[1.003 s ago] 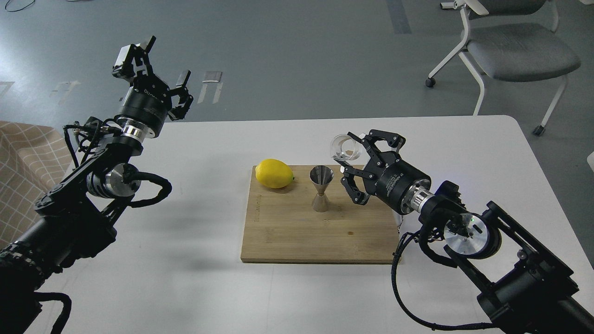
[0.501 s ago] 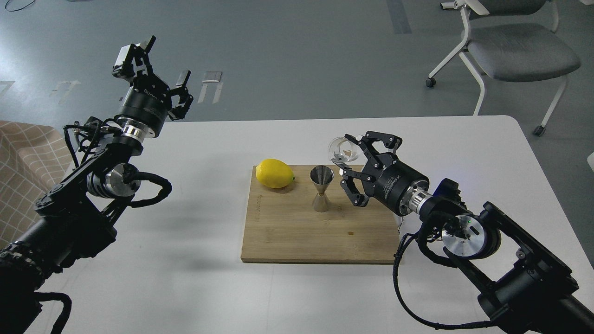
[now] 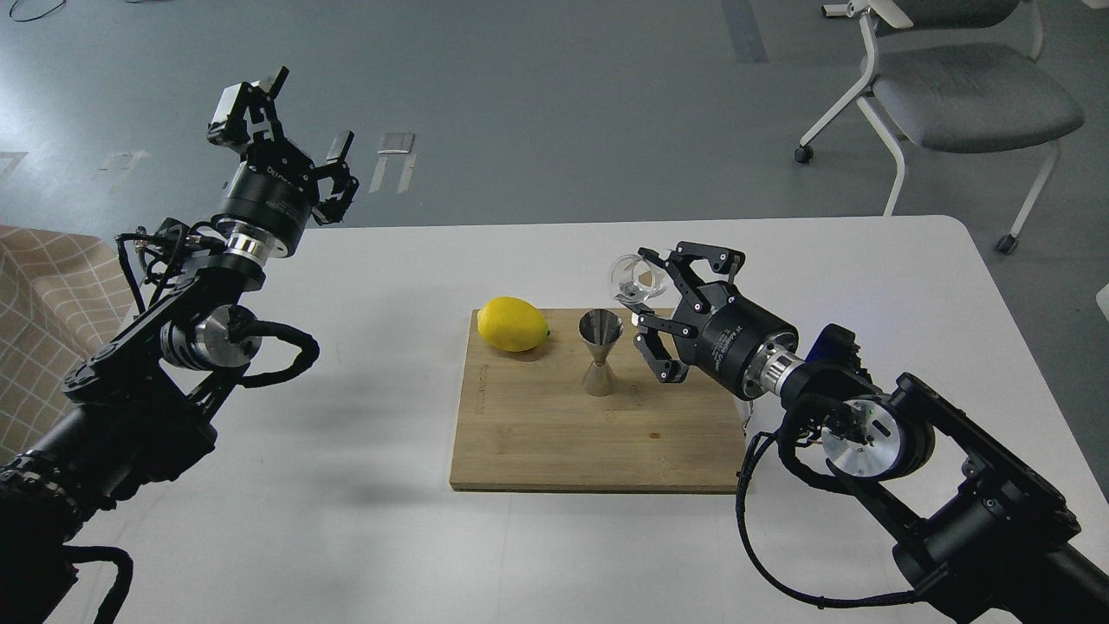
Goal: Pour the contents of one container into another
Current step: 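Tilt the glass with the right gripper to pour into the jigger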
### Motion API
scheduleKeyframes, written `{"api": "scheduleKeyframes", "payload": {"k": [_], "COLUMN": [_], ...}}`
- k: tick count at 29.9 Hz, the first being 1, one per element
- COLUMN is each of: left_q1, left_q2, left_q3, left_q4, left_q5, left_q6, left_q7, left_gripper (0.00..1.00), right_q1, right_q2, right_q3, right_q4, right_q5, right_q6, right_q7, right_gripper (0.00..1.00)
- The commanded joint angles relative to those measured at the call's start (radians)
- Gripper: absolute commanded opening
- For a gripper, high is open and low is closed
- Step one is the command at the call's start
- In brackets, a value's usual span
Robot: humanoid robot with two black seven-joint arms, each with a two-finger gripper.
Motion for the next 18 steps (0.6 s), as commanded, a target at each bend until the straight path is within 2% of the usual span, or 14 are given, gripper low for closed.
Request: {"api": "scheduleKeyframes", "payload": {"k": [1,18], "left_q1": [0.0,0.0], "left_q2": [0.0,-0.002], "left_q3": [0.0,0.0], "left_q4": [0.002,0.011], "left_q5": [0.0,0.0], "left_q6": [0.0,-0.003], "left_q7": [0.0,0.0], "left_gripper": [0.98,0.98], "right_q1": [0.002,0.024], "right_q2": [-0.003,-0.014], "right_q3": [0.0,-0.036], "right_q4": [0.0,0.001], "right_q5": [-0.026,-0.062], "right_q6": [0.001,0.001], "right_q7": [-0.001,-0.001], "right_gripper": [0.41,0.42]}}
